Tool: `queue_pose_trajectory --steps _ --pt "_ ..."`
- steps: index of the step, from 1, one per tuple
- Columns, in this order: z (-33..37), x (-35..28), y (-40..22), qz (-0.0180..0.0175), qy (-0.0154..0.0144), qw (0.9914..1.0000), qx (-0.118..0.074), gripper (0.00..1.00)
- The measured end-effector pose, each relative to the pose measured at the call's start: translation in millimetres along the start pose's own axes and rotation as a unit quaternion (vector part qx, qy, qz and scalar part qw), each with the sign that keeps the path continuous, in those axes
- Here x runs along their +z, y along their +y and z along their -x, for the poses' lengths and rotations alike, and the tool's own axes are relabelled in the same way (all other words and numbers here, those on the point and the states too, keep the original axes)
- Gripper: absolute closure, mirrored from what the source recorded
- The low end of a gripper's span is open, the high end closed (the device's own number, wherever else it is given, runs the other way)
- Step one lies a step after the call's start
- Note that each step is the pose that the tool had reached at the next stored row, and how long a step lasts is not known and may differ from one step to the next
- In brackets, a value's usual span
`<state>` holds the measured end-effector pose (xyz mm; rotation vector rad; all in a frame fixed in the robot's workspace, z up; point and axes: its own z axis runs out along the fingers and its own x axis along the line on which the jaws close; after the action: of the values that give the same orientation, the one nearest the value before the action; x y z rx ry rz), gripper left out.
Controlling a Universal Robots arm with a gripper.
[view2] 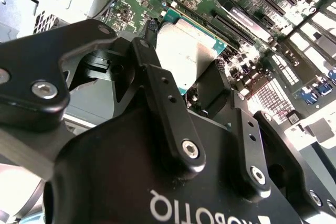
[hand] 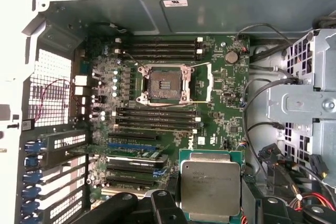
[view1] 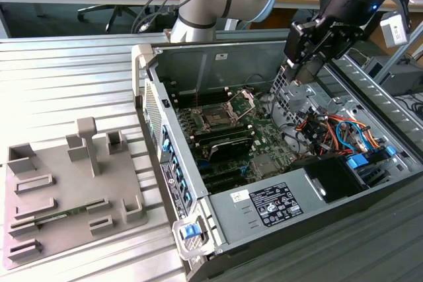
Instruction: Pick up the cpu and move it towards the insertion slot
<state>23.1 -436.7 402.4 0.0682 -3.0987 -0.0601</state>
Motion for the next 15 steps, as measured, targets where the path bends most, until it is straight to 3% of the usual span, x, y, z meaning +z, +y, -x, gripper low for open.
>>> queue_pose_trajectory --steps 15 --pt "-8.1 3.8 0.3 0.0000 0.0000 1.00000 0.000 0.45"
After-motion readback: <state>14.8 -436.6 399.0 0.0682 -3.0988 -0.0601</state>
